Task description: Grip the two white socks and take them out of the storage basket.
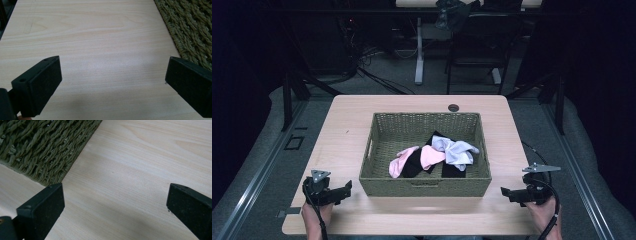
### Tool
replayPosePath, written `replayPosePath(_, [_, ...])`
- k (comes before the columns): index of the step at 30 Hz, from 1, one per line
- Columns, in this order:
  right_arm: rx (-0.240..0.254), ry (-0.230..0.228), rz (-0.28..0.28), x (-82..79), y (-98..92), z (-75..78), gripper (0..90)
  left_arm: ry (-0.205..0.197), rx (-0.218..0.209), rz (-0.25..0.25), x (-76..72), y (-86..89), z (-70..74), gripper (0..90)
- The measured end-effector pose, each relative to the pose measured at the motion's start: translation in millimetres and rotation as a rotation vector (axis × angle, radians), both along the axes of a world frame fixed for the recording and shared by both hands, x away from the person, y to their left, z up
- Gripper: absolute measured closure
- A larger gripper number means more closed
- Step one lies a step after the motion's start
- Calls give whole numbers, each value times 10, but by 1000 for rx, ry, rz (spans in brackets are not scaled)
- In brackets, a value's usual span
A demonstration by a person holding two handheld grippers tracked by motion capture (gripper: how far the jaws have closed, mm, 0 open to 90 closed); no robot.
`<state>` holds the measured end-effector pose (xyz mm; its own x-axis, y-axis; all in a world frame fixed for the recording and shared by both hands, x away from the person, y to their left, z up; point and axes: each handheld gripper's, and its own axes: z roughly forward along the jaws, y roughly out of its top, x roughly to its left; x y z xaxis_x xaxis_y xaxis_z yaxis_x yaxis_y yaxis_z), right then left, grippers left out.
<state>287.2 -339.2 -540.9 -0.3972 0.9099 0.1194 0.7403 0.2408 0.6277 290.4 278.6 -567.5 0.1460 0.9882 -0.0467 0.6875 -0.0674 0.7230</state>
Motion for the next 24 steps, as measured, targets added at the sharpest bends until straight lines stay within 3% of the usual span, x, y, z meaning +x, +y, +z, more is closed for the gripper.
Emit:
replayPosePath(14, [0,1,10,-9,25,71,7,-1,-20,11,-21,20,3,6])
replayPosePath(24, [-17,-31,5,55,-68,374,2,2,-29,22,-25,48,-13,6])
